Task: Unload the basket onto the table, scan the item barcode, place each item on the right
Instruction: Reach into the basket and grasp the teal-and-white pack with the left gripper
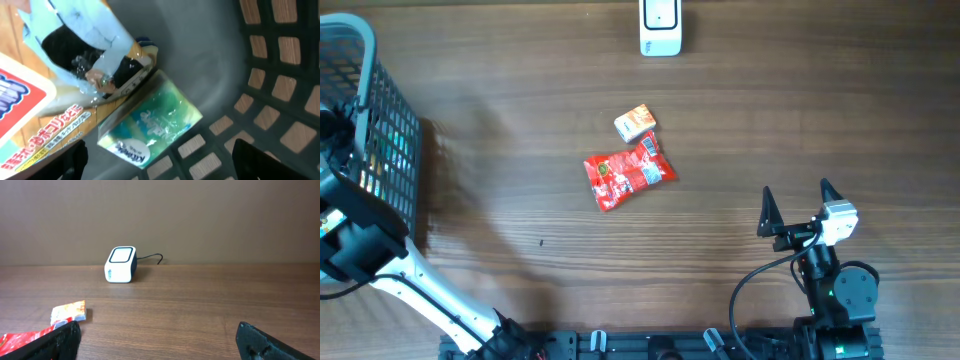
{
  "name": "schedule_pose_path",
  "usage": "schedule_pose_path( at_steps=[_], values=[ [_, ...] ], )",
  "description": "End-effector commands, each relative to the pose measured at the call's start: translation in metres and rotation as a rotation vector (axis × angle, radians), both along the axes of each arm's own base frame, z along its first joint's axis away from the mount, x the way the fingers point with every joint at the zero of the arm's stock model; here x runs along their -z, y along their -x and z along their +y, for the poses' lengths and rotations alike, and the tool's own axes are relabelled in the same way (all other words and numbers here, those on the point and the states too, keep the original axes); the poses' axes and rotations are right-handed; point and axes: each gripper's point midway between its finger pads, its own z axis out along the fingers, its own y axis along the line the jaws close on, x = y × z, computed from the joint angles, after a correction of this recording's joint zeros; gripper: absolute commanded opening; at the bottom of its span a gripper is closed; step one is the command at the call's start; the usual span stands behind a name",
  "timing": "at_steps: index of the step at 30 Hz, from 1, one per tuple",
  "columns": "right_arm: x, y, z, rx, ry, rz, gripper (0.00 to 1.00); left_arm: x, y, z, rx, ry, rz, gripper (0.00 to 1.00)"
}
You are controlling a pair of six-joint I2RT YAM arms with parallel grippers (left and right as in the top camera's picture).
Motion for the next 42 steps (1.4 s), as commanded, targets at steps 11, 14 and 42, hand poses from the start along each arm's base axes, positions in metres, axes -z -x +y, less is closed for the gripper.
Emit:
schedule_pose_path(
  at_steps=[11, 14, 42],
  values=[
    [-0.001, 0.0, 0.0, 0.003, 0.014, -0.006, 1.0, 0.056, 0.013, -0.018, 0.02, 0.067, 0.045, 0.57],
    [-0.001, 0.0, 0.0, 0.003, 0.013, -0.006, 1.0, 0.056, 0.013, -0.016, 0.018, 0.065, 0.044, 0.3],
    [-0.001, 0.0, 0.0, 0.003, 0.014, -0.006, 1.0, -0.297, 0.032, -0.15, 0.121, 0.058, -0.583, 0.04]
  ],
)
